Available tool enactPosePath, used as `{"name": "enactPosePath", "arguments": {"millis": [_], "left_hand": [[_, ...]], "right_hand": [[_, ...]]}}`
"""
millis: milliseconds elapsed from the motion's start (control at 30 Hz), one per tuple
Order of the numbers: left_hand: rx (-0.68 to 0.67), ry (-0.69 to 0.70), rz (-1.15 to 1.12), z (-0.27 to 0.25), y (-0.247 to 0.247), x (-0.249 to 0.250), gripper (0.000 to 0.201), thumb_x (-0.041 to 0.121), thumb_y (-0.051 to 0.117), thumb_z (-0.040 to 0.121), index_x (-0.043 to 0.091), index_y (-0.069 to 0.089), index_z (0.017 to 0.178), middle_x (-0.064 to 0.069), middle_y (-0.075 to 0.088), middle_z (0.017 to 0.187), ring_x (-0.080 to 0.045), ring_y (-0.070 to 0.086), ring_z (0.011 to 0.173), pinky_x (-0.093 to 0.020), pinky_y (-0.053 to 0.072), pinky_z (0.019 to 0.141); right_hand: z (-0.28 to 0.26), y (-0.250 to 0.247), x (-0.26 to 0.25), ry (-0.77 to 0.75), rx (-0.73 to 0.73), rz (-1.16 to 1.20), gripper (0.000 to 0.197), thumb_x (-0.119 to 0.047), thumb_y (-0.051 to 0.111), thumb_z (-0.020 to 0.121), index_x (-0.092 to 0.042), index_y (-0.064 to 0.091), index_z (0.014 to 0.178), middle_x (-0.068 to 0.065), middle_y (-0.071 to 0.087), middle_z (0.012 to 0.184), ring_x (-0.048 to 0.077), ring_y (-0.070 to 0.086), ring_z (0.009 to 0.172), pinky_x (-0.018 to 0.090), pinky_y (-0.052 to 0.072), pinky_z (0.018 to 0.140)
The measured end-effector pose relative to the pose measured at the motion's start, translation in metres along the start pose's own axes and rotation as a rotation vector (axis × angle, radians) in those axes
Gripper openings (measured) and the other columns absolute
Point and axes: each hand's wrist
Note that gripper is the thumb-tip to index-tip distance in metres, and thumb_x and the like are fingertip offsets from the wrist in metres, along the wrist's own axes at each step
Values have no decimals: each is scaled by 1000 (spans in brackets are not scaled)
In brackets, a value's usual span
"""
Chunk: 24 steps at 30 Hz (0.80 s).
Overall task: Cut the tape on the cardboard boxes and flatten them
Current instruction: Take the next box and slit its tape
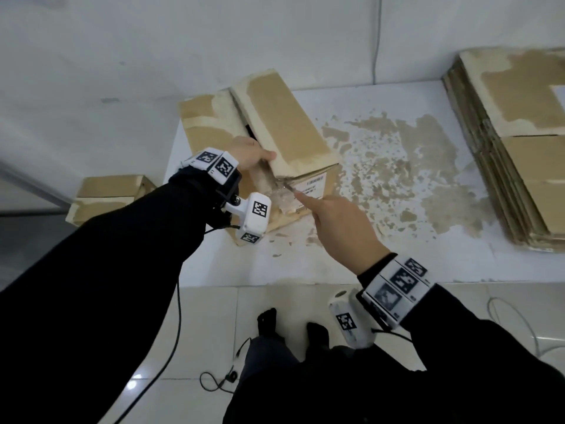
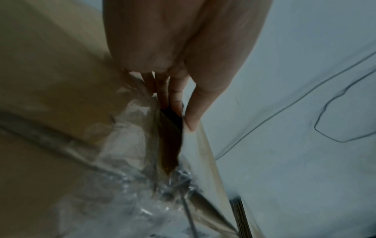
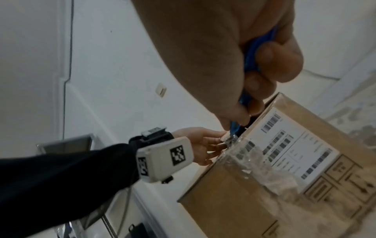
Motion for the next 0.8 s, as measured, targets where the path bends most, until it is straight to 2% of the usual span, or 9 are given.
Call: {"name": "enactPosePath", "arguments": {"millis": [133, 233, 333, 467, 533, 600, 633, 700, 800], "left_hand": [[-1, 11, -69, -3, -2, -4, 26, 21, 72, 82, 17, 52, 67, -12, 64, 99, -25, 60, 95, -43, 45, 101], [13, 29, -91, -2, 1, -7, 26, 21, 73, 82, 18, 52, 66, -11, 64, 96, -23, 59, 92, -43, 44, 100], [27, 38, -98, -2, 0, -11, 27, 22, 73, 81, 19, 51, 66, -11, 65, 97, -24, 59, 92, -45, 44, 100], [35, 80, -94, -4, 0, -10, 26, 22, 72, 82, 20, 51, 66, -17, 67, 110, -32, 61, 106, -47, 44, 102], [25, 109, -81, 0, -3, -14, 26, 21, 73, 81, 21, 51, 66, -15, 68, 105, -35, 61, 107, -49, 43, 101], [8, 150, -43, 2, -6, -16, 27, 21, 74, 77, 22, 50, 65, -9, 65, 90, -32, 62, 94, -46, 46, 97], [-5, 170, -16, 1, -8, -15, 28, 19, 73, 78, 22, 49, 65, -5, 62, 81, -27, 59, 85, -42, 46, 91], [-57, 224, 92, 1, -12, -13, 29, 12, 71, 82, 18, 47, 67, 0, 52, 70, -20, 48, 75, -32, 39, 76], [-153, 275, 401, 0, -29, -3, 15, 15, 67, 87, 14, 52, 86, 2, 53, 76, -16, 49, 73, -26, 37, 76]], "right_hand": [[17, -1, 0, -39, -31, -65, 62, 4, 39, 92, -29, 35, 145, -3, 29, 62, 13, 27, 52, 26, 16, 44], [20, -7, 1, -70, -24, -38, 61, 5, 40, 91, -28, 39, 143, -5, 29, 61, 19, 36, 60, 28, 22, 47], [15, -12, -1, -111, -32, 15, 60, 3, 40, 92, -29, 40, 142, -8, 29, 59, 17, 33, 60, 27, 23, 47], [22, -13, 10, 11, -33, -32, 64, 6, 36, 92, -29, 35, 146, -2, 39, 63, 13, 34, 51, 28, 31, 50], [16, -26, 25, 20, -83, 76, 58, 0, 38, 96, -33, 38, 143, 2, 47, 60, 15, 36, 47, 27, 33, 47], [3, -47, 40, 12, -127, 321, 48, -11, 40, 99, -38, 41, 139, 6, 59, 63, 13, 36, 44, 22, 32, 45], [-2, -56, 47, 25, -123, 433, 46, -15, 41, 100, -41, 40, 137, 3, 63, 68, 9, 37, 43, 17, 32, 43], [2, -66, 63, 91, -20, 591, 40, -18, 43, 100, -37, 42, 135, -4, 68, 77, 4, 44, 45, 14, 37, 42], [29, -65, 84, 243, 228, 696, 22, -20, 40, 101, -15, 55, 116, 2, 69, 93, 10, 56, 66, 26, 51, 61]]}}
Point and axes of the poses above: each hand's wrist, its own z-axis towards the middle knuckle, its own y-axis out of the palm, x = y × z
